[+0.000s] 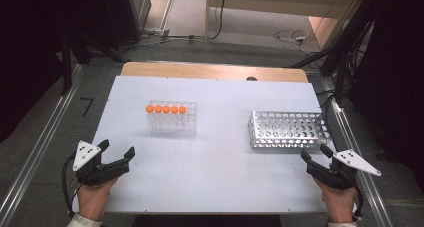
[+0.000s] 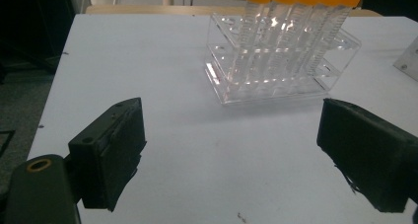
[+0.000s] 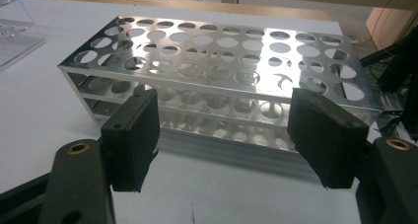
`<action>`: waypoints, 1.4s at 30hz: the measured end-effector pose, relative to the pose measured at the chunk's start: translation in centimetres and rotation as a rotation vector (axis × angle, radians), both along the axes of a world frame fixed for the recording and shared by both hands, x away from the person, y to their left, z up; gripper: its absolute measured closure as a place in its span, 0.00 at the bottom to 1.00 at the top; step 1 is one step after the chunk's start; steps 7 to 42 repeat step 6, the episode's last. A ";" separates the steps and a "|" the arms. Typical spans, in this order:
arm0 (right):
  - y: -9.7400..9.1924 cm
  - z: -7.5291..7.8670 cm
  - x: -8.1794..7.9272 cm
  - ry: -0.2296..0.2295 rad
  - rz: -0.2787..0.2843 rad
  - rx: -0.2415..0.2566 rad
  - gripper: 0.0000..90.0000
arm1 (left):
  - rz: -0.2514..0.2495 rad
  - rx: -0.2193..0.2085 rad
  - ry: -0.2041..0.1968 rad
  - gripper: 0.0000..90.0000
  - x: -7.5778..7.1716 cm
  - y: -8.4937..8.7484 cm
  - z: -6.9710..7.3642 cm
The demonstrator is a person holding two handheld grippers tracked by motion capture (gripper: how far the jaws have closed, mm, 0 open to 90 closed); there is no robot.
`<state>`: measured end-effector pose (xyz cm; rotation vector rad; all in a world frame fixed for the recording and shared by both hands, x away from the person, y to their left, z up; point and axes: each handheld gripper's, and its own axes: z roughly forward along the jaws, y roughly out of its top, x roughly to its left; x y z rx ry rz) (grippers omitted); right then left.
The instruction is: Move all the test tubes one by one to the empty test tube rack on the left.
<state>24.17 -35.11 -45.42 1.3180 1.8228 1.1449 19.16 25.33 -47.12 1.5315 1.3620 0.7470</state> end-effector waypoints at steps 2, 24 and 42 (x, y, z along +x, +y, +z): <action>-0.3 -0.1 -0.1 0.000 -0.010 0.000 0.30 | 0.001 0.002 0.004 0.12 -0.1 0.1 -0.1; -1.1 -0.3 -0.4 0.008 -0.036 -0.002 0.29 | 0.008 0.008 0.015 0.12 -0.2 0.4 -0.4; -1.1 -0.3 -0.4 0.008 -0.036 -0.002 0.29 | 0.008 0.008 0.015 0.12 -0.2 0.4 -0.4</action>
